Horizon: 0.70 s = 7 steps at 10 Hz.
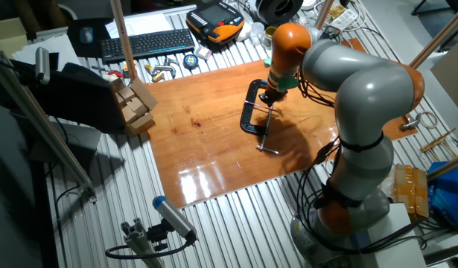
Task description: Insert the pencil into the pencil sharpener
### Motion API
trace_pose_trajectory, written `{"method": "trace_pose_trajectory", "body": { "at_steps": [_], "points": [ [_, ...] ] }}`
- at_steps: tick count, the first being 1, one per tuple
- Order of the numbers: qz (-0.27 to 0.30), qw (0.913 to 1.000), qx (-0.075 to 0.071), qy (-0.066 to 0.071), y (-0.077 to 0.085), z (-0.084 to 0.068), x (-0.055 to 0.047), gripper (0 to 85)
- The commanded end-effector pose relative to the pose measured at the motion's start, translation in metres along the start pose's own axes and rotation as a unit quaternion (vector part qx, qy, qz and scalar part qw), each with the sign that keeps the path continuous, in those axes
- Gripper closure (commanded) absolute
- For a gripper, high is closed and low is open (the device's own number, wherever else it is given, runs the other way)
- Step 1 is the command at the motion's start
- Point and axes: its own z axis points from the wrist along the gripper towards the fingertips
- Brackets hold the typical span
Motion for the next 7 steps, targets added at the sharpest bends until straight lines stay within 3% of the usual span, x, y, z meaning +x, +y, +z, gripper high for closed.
{"method": "trace_pose_trajectory", "body": {
  "at_steps": [1,3,7],
  "points": [
    [0.126,0.992,-0.003,0.0,-0.0007,0.0003,0.001,85.0],
    [0.181,0.9835,0.003,-0.011,-0.0022,-0.0004,0.0028,85.0],
    [0.256,0.9663,-0.013,-0.018,0.004,0.002,0.0068,85.0]
  ]
}}
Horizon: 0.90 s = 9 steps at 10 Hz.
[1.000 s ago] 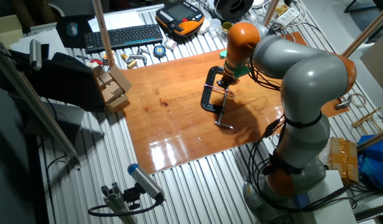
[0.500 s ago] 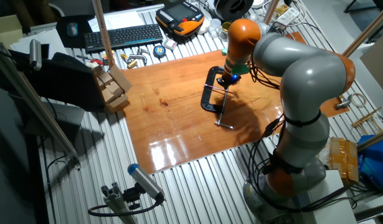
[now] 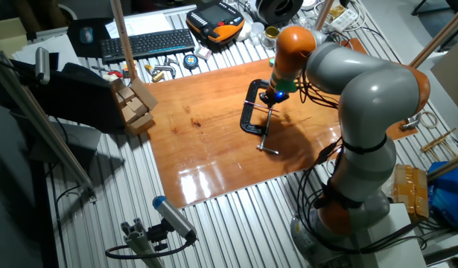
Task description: Insert the pencil into the pencil sharpener
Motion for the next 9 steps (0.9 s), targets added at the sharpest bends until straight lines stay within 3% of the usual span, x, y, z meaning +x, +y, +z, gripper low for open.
{"method": "trace_pose_trajectory", "body": {
  "at_steps": [1,5,7,9],
  "points": [
    [0.143,0.9897,0.003,-0.004,0.002,0.0,0.001,85.0],
    [0.179,0.9837,0.007,-0.011,0.002,0.002,0.001,85.0],
    [0.201,0.9794,0.017,-0.006,0.008,0.001,-0.001,85.0],
    [0.213,0.9769,0.016,-0.007,0.012,0.003,-0.005,85.0]
  ]
}}
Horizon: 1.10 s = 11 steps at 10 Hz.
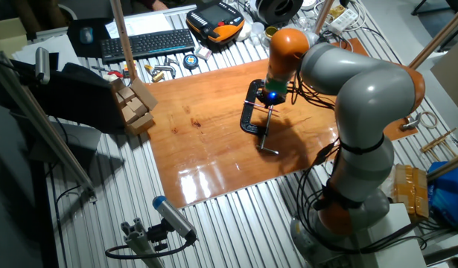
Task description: Insert the pencil into the pencil sharpener
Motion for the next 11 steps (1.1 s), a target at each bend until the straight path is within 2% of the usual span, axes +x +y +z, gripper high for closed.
{"method": "trace_pose_trajectory", "body": {
  "at_steps": [1,2,3,4,5,6,7,8,9,11],
  "points": [
    [0.058,0.9983,0.007,-0.003,0.0025,-0.0003,-0.0033,85.0],
    [0.058,0.9983,0.004,-0.001,0.0029,-0.0002,-0.0049,85.0],
    [0.068,0.9976,-0.007,0.011,0.0029,-0.0002,-0.0049,85.0],
    [0.086,0.9961,-0.01,0.016,0.0029,-0.0002,-0.0049,85.0],
    [0.11,0.9935,-0.011,0.029,0.0029,-0.0002,-0.0049,85.0],
    [0.131,0.9902,-0.022,0.044,0.0029,-0.0002,-0.0049,85.0],
    [0.155,0.9863,-0.026,0.051,0.0029,-0.0002,-0.0049,85.0],
    [0.175,0.9832,-0.027,0.046,0.0029,-0.0002,-0.0049,85.0],
    [0.21,0.9763,-0.035,0.037,0.0029,-0.0002,-0.0049,85.0],
    [0.278,0.9593,-0.046,0.006,0.0029,-0.0002,-0.0049,85.0]
  ]
}}
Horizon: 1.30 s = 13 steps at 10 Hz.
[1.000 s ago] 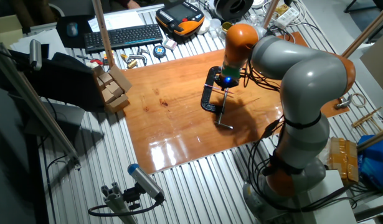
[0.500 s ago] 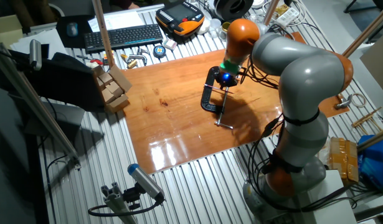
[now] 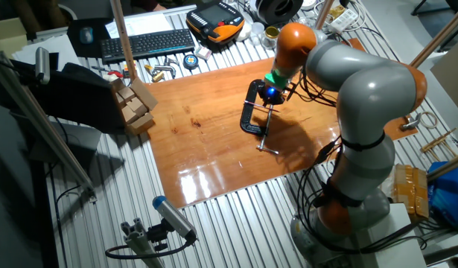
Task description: Insert the pencil into the pencil sharpener
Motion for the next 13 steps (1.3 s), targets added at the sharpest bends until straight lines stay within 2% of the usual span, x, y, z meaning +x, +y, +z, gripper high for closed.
{"method": "trace_pose_trajectory", "body": {
  "at_steps": [1,2,3,4,5,6,7,8,10,13],
  "points": [
    [0.106,0.9942,0.002,-0.018,0.0,0.0,0.0,85.0],
    [0.124,0.9921,0.007,-0.021,0.0,0.0,0.0,85.0],
    [0.143,0.9897,0.007,-0.01,0.0,0.0,0.0,85.0],
    [0.16,0.9869,0.015,0.007,0.001,-0.001,-0.006,85.0],
    [0.166,0.9858,0.019,0.008,0.003,-0.001,-0.01,85.0],
    [0.174,0.9847,0.018,0.0,0.004,0.001,-0.01,85.0],
    [0.185,0.9823,0.021,-0.014,0.007,0.003,-0.008,85.0],
    [0.212,0.9768,0.02,-0.025,0.01,0.006,-0.005,85.0],
    [0.256,0.9661,0.015,-0.028,0.012,0.009,-0.008,85.0],
    [0.267,0.9631,0.015,-0.028,0.012,0.012,-0.012,85.0]
  ]
}}
